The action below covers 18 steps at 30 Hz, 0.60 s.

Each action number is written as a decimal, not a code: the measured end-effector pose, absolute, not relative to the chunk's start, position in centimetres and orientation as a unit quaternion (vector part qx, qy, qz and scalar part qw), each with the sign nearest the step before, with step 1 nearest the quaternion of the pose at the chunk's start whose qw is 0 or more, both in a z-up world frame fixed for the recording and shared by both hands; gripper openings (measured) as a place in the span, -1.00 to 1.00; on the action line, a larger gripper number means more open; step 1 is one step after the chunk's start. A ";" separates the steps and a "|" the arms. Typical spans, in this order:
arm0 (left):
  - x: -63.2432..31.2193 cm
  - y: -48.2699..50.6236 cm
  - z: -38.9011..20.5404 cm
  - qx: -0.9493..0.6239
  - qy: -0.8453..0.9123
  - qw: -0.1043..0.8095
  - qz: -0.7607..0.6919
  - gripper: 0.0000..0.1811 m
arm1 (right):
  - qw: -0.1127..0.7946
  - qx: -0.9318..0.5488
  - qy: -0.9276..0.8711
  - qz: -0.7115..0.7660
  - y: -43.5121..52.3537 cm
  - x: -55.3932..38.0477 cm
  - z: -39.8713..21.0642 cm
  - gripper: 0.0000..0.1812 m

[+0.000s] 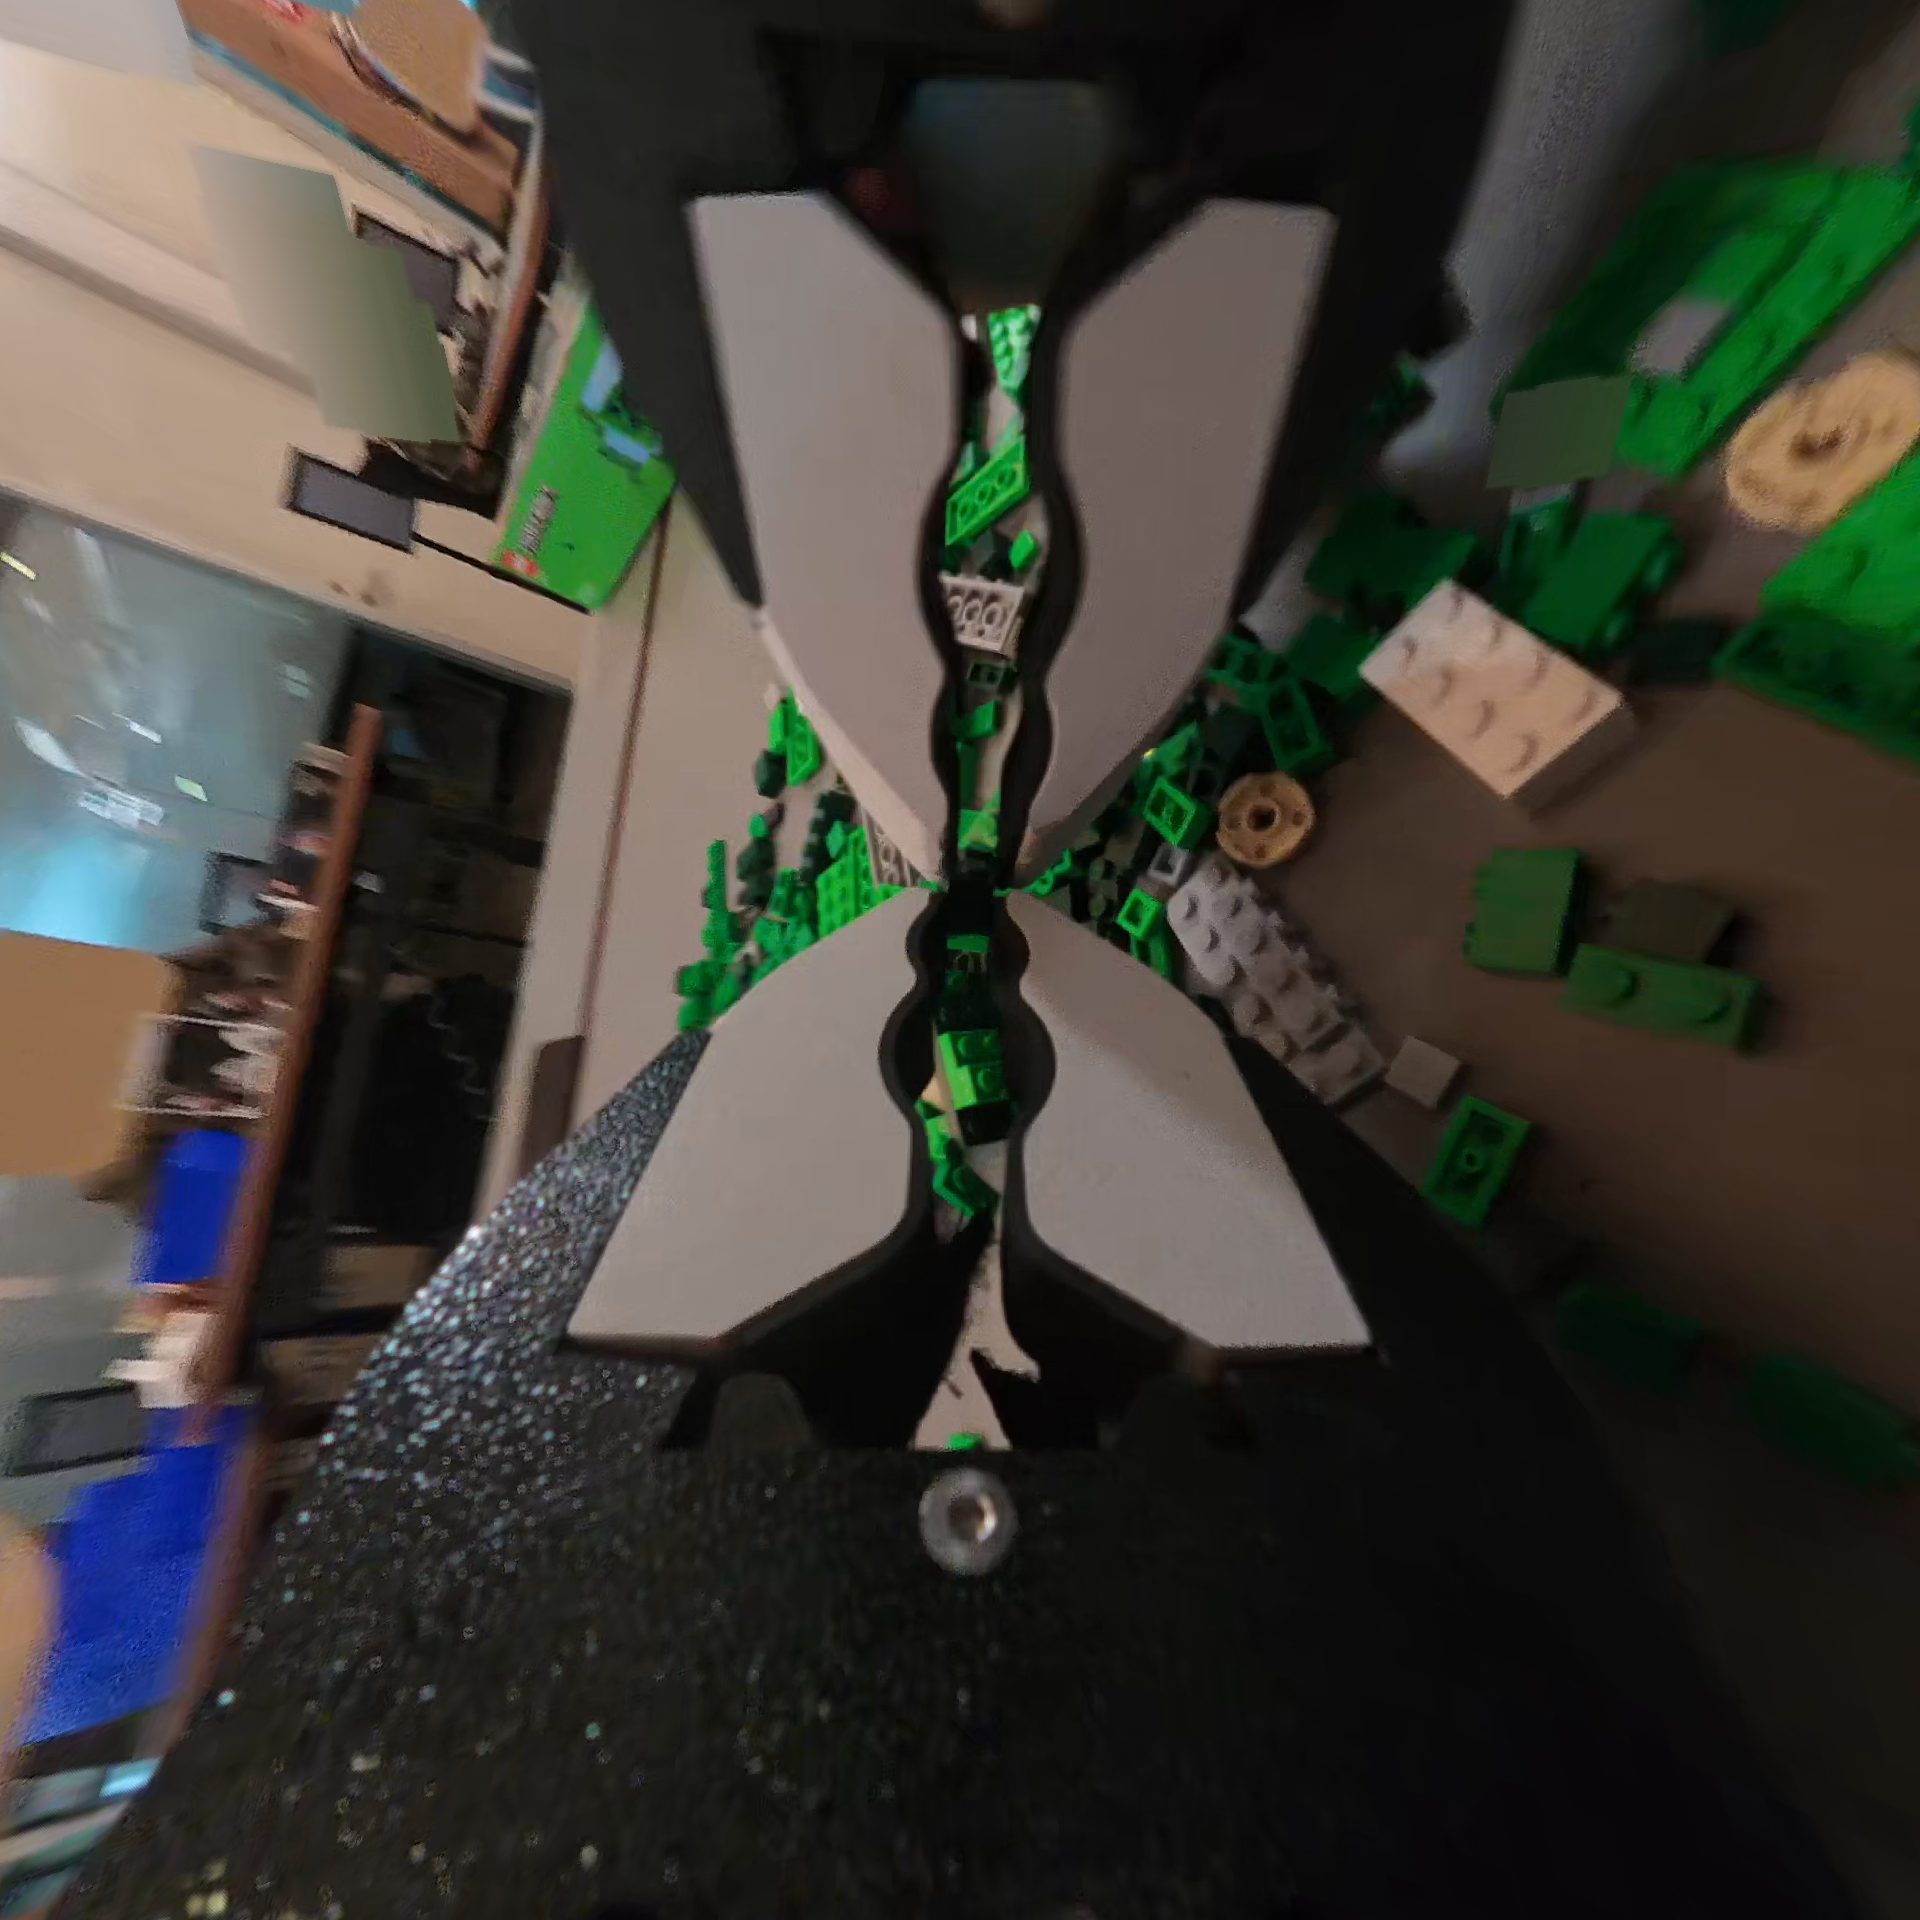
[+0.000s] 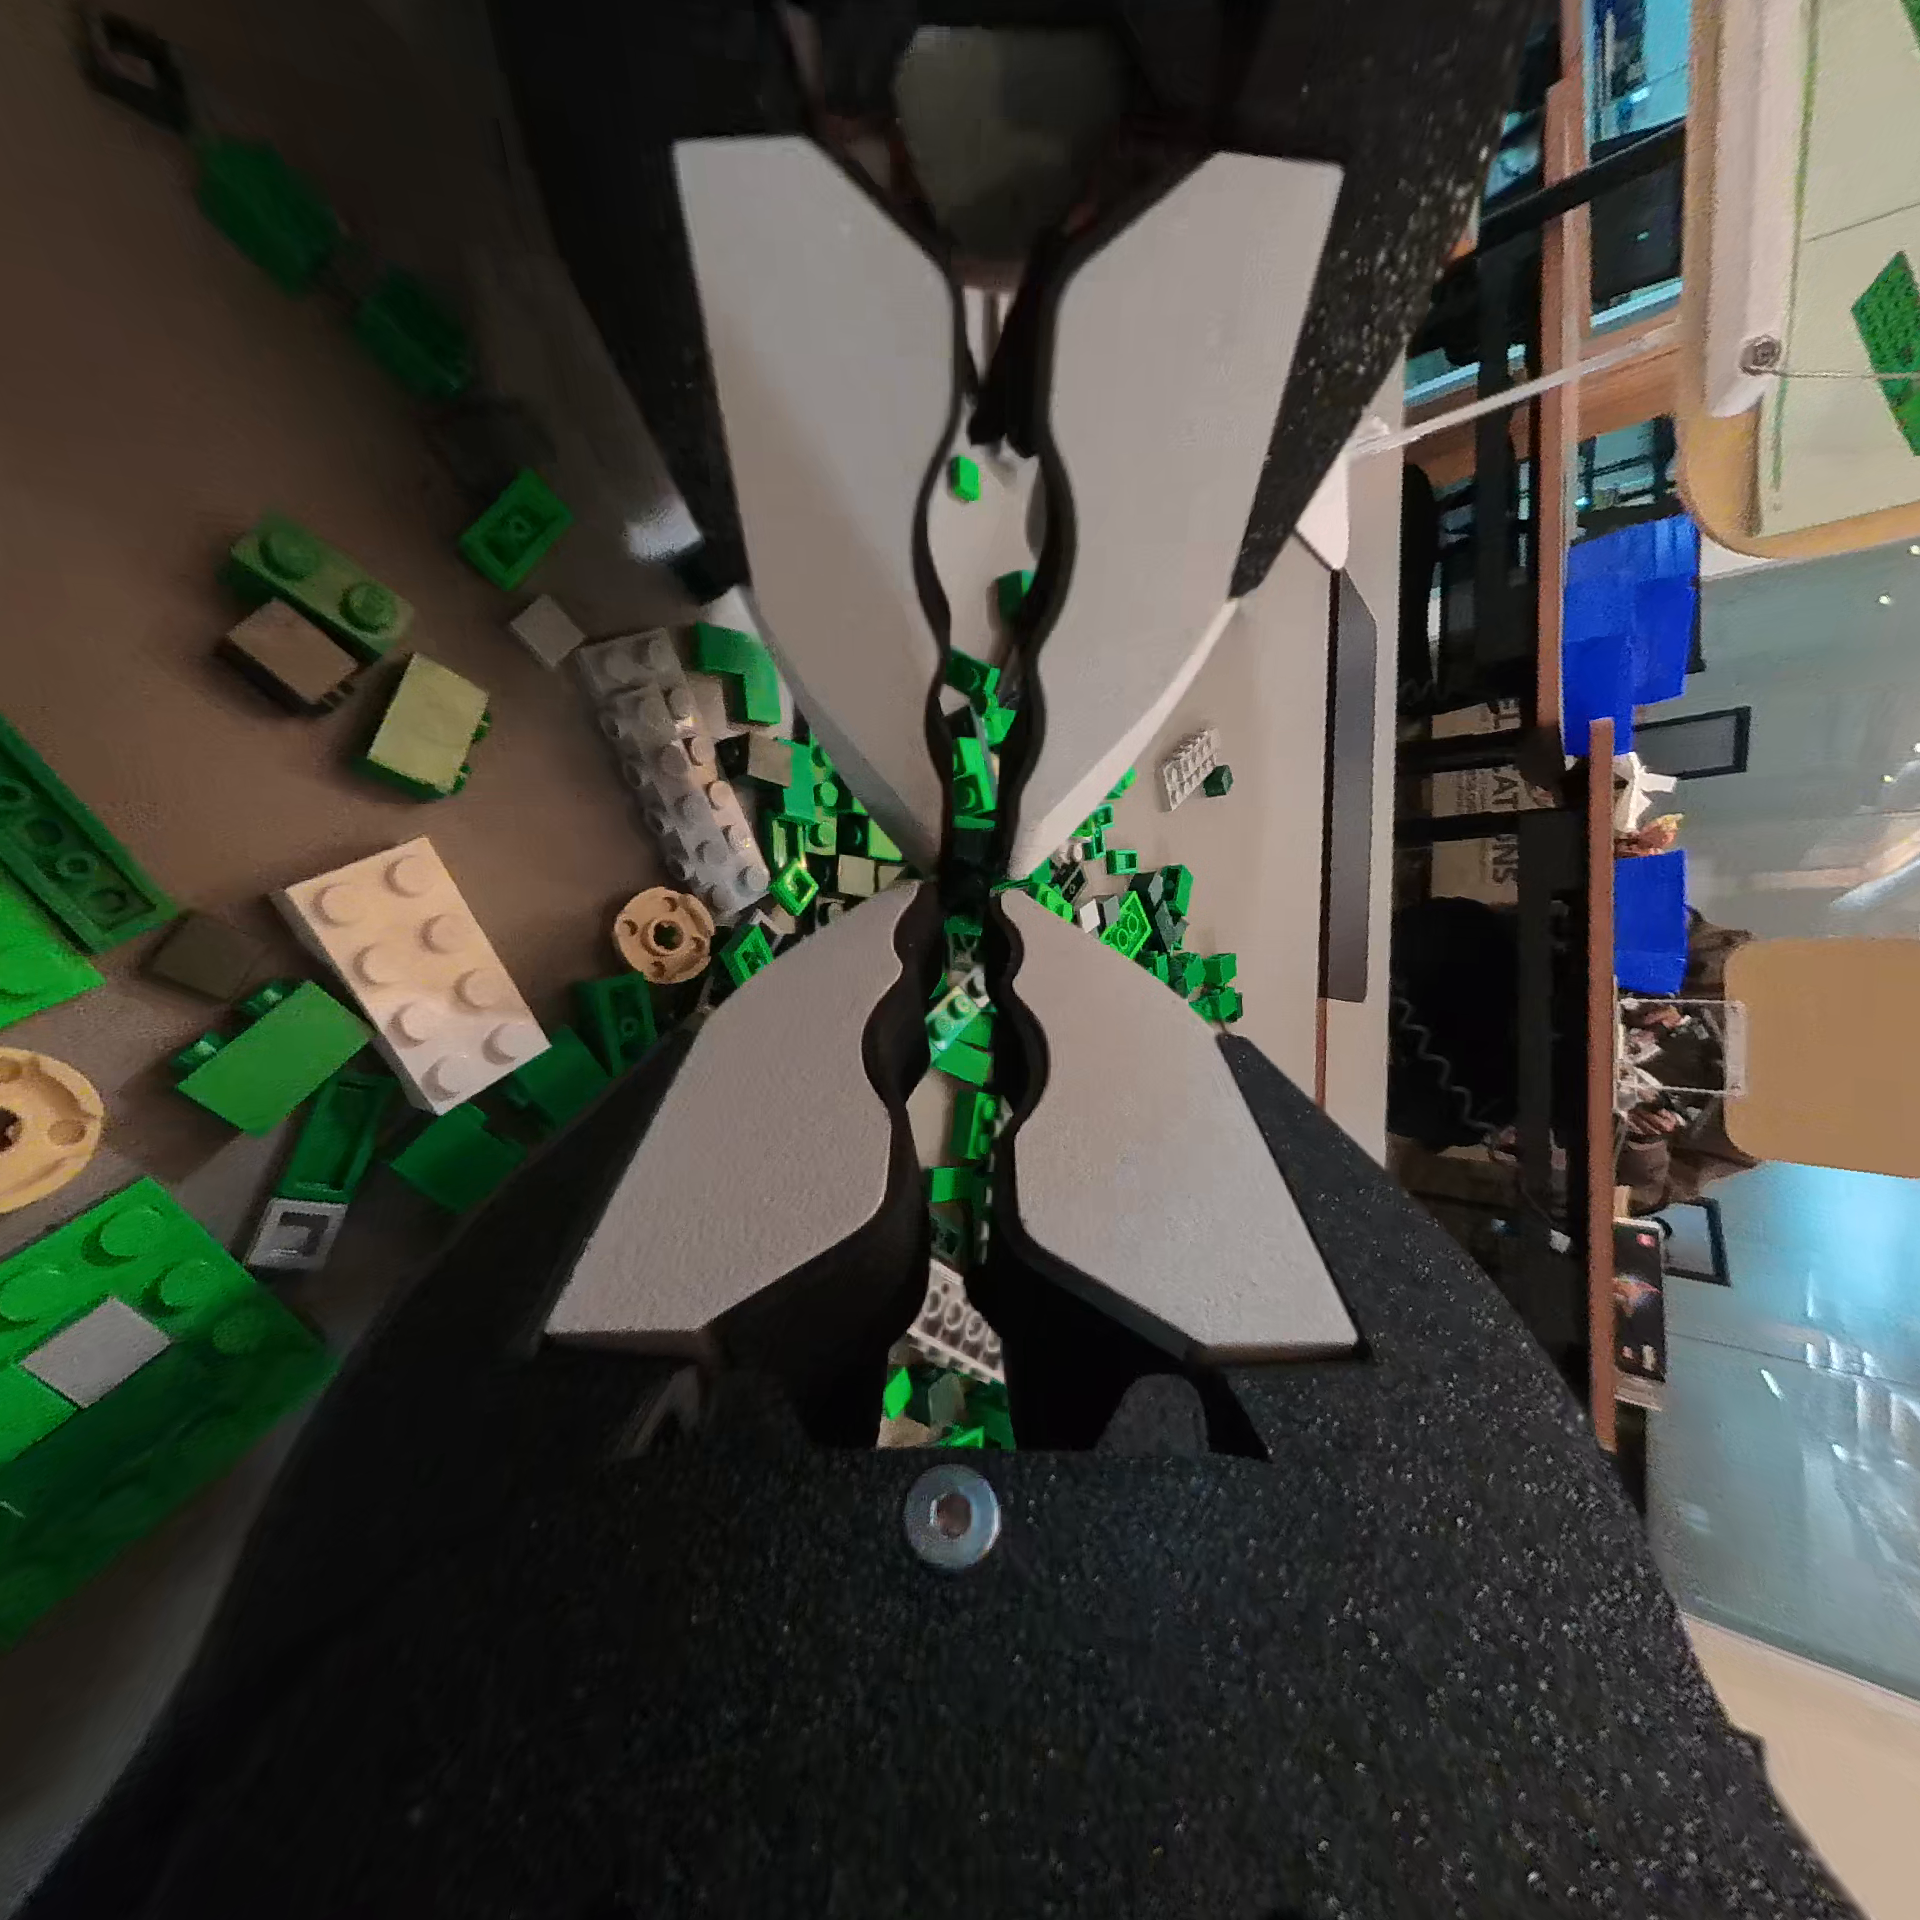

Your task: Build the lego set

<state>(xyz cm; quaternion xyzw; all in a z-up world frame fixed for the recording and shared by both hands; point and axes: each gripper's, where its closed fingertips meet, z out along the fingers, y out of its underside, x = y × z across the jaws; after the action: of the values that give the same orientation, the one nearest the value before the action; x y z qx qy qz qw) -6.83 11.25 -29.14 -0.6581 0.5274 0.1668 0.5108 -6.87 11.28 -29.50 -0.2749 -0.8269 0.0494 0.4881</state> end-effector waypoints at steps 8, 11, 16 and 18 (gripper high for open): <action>-7.5 10.8 -24.4 -0.711 0.292 0.591 -0.246 -0.92 | 0.518 -0.347 -0.726 0.291 10.4 -7.1 -24.9 -0.92; -7.7 10.6 -23.3 -0.687 0.228 0.591 -0.356 -0.92 | 0.475 -0.390 -0.677 0.404 10.5 -7.0 -24.1 -0.92; -8.8 11.4 -24.3 -0.707 0.181 0.569 -0.379 -0.92 | 0.445 -0.422 -0.673 0.413 11.4 -7.1 -25.2 -0.92; -8.5 11.1 -23.9 -0.695 0.172 0.561 -0.415 -0.92 | 0.435 -0.428 -0.665 0.430 11.3 -7.1 -25.0 -0.92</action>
<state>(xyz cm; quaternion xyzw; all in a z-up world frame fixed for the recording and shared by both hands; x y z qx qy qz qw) -8.53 11.10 -23.94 -0.6951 0.1720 -0.4153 0.5611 -7.15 11.28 -25.03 -0.4280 -0.6649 0.4305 0.4352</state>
